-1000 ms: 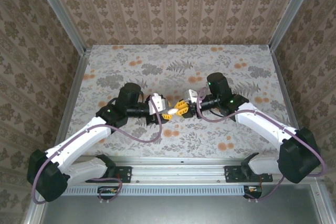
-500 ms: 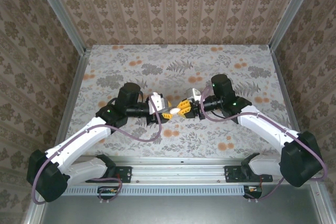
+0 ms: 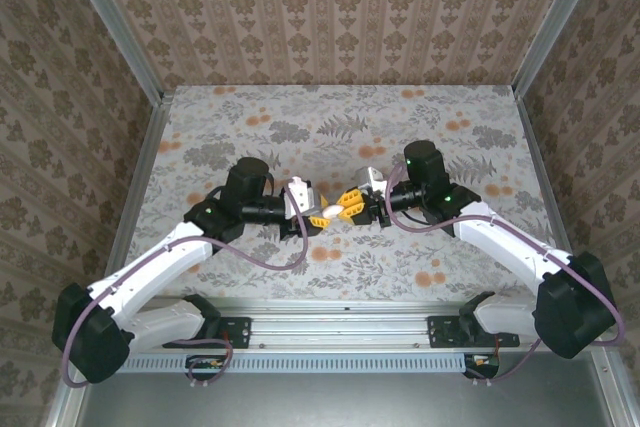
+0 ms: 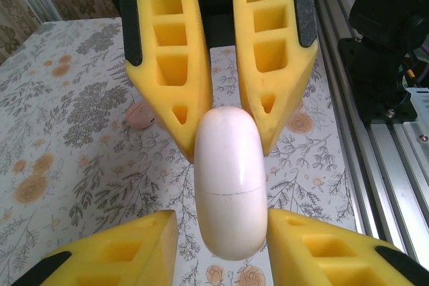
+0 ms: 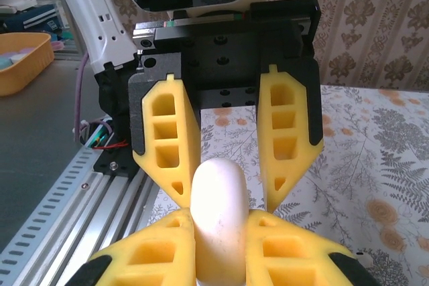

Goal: Insert the wireless bluetooth earbuds into the charging case

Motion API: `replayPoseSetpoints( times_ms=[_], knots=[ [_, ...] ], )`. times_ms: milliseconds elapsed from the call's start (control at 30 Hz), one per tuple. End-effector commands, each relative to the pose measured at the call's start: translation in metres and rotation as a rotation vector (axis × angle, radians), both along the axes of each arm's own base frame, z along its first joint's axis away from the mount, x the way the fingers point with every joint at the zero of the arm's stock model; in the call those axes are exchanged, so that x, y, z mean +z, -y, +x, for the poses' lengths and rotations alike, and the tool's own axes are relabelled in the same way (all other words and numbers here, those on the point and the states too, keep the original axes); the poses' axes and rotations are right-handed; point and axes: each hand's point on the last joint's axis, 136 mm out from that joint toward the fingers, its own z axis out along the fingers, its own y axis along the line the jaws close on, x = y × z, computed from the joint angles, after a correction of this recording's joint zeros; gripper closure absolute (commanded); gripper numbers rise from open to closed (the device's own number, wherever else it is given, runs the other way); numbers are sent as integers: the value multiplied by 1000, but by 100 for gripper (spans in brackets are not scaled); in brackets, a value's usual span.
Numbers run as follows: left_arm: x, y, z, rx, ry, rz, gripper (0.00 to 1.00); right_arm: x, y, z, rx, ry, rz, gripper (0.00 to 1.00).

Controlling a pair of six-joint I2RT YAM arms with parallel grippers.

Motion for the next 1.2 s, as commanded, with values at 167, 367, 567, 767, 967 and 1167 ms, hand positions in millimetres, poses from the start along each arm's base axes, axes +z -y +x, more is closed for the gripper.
replayPoseSetpoints(
  times_ms=[167, 367, 567, 767, 967, 1167],
  knots=[
    [11, 7, -4, -50, 4, -36, 55, 5, 1, -9, 35, 25, -14, 86],
    [11, 8, -5, -62, -10, -26, 55, 1, 1, -11, 36, 47, -64, 86],
    [9, 9, -6, -69, -12, -20, 55, 1, -2, -14, 50, 59, -84, 86],
    [8, 10, -7, -72, -16, -15, 56, 1, -7, -16, 67, 69, -96, 86],
    [7, 10, -9, -81, -20, -5, 60, 2, -10, -16, 73, 75, -98, 86],
    [6, 10, -10, -85, -20, -3, 66, 1, -11, -16, 77, 73, -103, 86]
  ],
)
